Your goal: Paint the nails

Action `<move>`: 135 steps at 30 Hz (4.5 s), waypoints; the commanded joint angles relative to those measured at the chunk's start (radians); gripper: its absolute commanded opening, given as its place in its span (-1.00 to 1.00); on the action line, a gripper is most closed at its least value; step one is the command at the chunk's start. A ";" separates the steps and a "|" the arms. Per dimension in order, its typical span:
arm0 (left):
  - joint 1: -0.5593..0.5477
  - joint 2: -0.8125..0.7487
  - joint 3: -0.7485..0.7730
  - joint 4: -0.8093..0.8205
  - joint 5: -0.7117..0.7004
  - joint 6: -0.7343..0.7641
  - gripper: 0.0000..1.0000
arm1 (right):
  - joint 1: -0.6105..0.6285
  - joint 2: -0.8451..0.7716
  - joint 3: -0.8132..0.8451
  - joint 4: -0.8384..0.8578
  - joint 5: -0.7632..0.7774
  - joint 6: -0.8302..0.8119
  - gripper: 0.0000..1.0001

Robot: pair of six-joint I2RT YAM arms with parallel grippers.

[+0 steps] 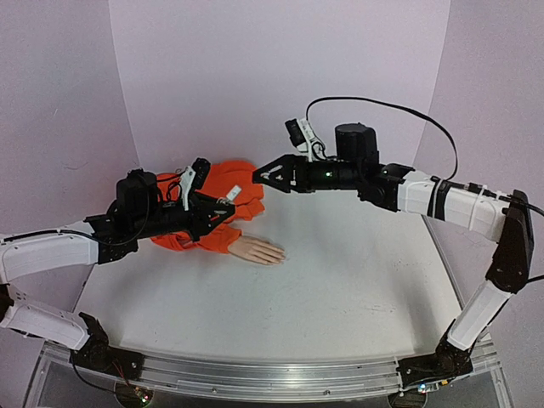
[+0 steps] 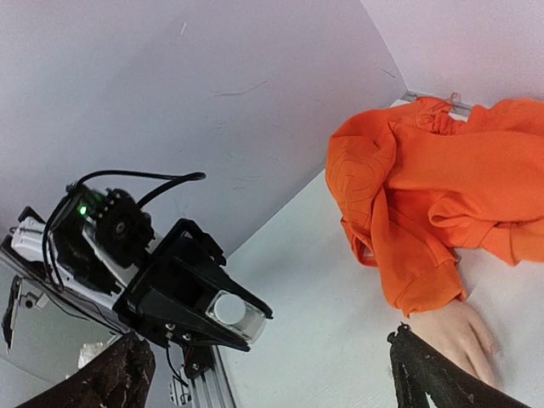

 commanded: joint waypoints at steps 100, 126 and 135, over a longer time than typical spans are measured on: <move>0.060 -0.079 0.088 -0.058 0.167 -0.164 -1.00 | 0.060 -0.004 -0.064 0.234 -0.142 -0.092 0.85; 0.104 0.018 0.193 -0.003 0.815 -0.300 -1.00 | 0.094 0.125 0.018 0.694 -0.493 0.119 -0.20; 0.104 0.028 0.199 0.005 0.813 -0.301 -1.00 | 0.113 0.147 0.032 0.704 -0.502 0.125 -0.58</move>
